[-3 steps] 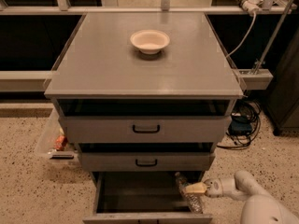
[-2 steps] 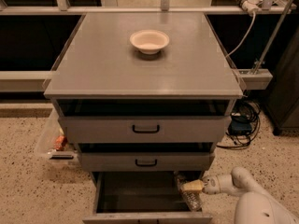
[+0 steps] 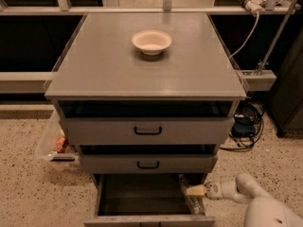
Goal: Place water bottle into bottom drawer
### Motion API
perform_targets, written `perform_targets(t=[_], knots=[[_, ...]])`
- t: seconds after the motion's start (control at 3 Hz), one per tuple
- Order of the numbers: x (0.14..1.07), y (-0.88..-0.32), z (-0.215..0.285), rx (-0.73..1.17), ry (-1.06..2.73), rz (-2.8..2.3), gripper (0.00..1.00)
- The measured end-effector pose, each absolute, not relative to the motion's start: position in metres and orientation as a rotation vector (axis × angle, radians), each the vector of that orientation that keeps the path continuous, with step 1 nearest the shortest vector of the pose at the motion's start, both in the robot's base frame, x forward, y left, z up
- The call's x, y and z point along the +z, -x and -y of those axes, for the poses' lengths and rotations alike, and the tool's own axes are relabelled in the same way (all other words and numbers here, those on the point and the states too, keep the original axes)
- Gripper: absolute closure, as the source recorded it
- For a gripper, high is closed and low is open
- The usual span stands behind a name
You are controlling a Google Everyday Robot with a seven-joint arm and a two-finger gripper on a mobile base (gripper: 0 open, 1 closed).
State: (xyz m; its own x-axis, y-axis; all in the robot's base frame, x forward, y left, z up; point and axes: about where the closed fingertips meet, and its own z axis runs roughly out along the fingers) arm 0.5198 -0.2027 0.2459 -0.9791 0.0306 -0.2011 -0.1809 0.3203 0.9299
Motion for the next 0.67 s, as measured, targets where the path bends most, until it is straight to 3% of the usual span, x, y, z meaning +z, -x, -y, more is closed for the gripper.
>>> perform_targets(t=[0.67], knots=[[0.2351, -0.5321, 0.192, 1.597, 0.147, -2.405, 1.0]])
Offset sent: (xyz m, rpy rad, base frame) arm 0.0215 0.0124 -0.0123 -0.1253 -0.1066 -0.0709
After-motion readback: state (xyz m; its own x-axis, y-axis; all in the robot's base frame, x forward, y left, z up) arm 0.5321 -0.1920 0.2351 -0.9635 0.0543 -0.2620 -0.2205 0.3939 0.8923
